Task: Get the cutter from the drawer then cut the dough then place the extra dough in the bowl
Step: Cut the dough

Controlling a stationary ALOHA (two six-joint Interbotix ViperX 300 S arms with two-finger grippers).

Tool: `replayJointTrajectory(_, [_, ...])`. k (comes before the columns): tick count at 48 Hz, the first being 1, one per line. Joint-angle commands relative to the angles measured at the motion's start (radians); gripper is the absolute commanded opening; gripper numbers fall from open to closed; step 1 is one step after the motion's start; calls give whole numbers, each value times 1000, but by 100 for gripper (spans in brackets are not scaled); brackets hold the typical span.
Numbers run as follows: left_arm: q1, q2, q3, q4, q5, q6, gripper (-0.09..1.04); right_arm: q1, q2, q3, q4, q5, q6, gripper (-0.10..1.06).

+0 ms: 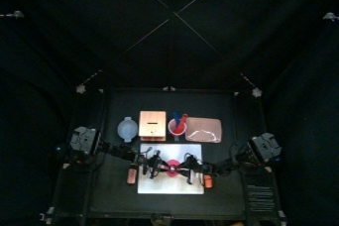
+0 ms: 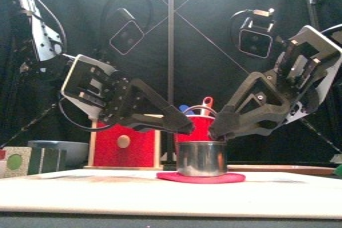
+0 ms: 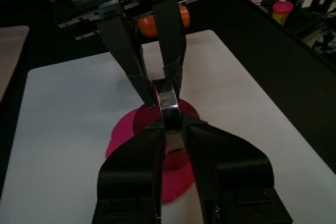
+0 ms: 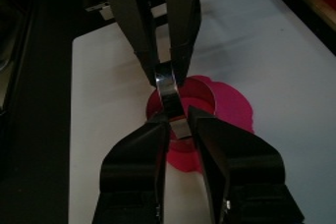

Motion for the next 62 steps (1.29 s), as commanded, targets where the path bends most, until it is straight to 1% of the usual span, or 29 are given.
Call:
replayJointTrajectory(1, [6,-14,-8,-12,12,3,59,-5,-28,0,-20,-6,6,54])
replayJointTrajectory(10, [-2,-14,-11,-23,15,2,58,-6,-28,8,-35,-2,6,53])
replayJointTrajectory(27, [-17,-12,6,-63,54,-2,57,-8,-25,18,-40,9,6,53])
replayJointTrajectory(40, [-17,9,11,-83,60,-3,57,-8,-11,8,-40,46,8,52])
replayJointTrajectory(62, [-44,40,11,-120,69,-5,53,-6,21,8,-29,80,14,52])
